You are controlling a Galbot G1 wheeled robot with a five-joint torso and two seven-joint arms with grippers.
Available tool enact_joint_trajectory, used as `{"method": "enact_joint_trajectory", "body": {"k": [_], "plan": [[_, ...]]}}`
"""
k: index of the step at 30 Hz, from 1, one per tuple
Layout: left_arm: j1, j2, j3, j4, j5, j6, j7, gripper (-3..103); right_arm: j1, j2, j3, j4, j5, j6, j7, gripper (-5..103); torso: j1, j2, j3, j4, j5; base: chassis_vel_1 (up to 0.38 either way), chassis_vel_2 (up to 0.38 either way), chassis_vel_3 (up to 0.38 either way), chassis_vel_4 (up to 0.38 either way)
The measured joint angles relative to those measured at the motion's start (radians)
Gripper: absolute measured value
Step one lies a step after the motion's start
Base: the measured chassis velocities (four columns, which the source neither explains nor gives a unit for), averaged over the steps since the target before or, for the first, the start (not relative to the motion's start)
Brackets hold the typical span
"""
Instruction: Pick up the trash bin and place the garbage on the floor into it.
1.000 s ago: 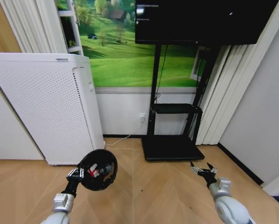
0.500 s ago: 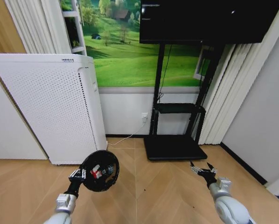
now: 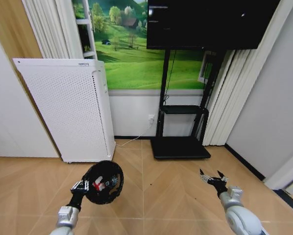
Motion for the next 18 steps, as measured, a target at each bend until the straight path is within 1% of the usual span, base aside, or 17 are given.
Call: {"method": "enact_joint_trajectory", "body": {"k": [2, 3, 4, 6, 7, 8, 9, 11, 12, 15, 18], "plan": [[0.012, -0.001, -0.012, 0.008, -0.003, 0.0, -0.007, 6, 0.0, 0.0, 0.0, 0.0, 0.0, 0.0, 0.0, 100, 0.0, 0.0, 0.0, 0.0001, -0.0001, 0.013, -0.032, -0.012, 0.018], [0.023, -0.002, -0.03, 0.024, -0.012, 0.003, -0.018, 6, 0.0, 0.0, 0.0, 0.0, 0.0, 0.0, 0.0, 100, 0.0, 0.0, 0.0, 0.0007, -0.0001, 0.0, 0.0, 0.0, 0.0], [0.023, -0.002, -0.03, 0.024, -0.012, 0.003, -0.018, 6, 0.0, 0.0, 0.0, 0.0, 0.0, 0.0, 0.0, 100, 0.0, 0.0, 0.0, 0.0007, -0.0001, 0.0, 0.0, 0.0, 0.0], [0.032, -0.003, -0.056, 0.059, -0.045, 0.015, -0.032, 6, 0.0, 0.0, 0.0, 0.0, 0.0, 0.0, 0.0, 100, 0.001, 0.0, 0.001, 0.0007, -0.0002, -0.057, 0.056, 0.069, -0.041], [0.032, -0.003, -0.056, 0.059, -0.045, 0.015, -0.032, 6, 0.0, 0.0, 0.0, 0.0, 0.0, 0.0, 0.0, 100, 0.001, 0.0, 0.001, 0.0007, -0.0002, -0.057, 0.074, 0.082, -0.037], [0.035, -0.004, -0.066, 0.073, -0.08, 0.029, -0.039, 6, 0.0, 0.0, 0.0, 0.0, 0.0, 0.0, 0.0, 100, 0.001, 0.0, 0.001, 0.0006, -0.0002, -0.033, 0.059, 0.082, -0.045], [0.035, -0.004, -0.066, 0.073, -0.08, 0.029, -0.039, 6, 0.0, 0.0, 0.0, 0.0, 0.0, 0.0, 0.0, 100, 0.001, 0.0, 0.001, 0.0006, -0.0002, -0.033, 0.059, 0.082, -0.045], [0.049, -0.007, -0.07, 0.09, -0.177, 0.069, -0.049, 6, 0.0, 0.0, 0.0, 0.0, 0.0, 0.0, 0.0, 100, 0.001, 0.0, 0.0, 0.0004, -0.0002, 0.0, 0.0, 0.0, 0.0], [0.049, -0.007, -0.07, 0.09, -0.177, 0.069, -0.049, 6, 0.0, 0.0, 0.0, 0.0, 0.0, 0.0, 0.0, 100, 0.001, 0.0, 0.0, 0.0004, -0.0002, 0.0, 0.0, 0.0, 0.0], [0.064, -0.014, -0.06, 0.117, -0.239, 0.076, -0.049, 6, 0.0, 0.0, 0.0, 0.0, 0.0, 0.0, 0.0, 100, 0.001, 0.0, 0.0, 0.0003, -0.0002, 0.0, 0.0, 0.0, 0.0], [0.075, -0.018, -0.047, 0.118, -0.261, 0.077, -0.048, 6, 0.0, 0.0, 0.0, 0.0, 0.0, 0.0, 0.0, 100, 0.001, 0.0, 0.0, 0.0003, -0.0002, 0.0, 0.0, 0.0, 0.0]]}}
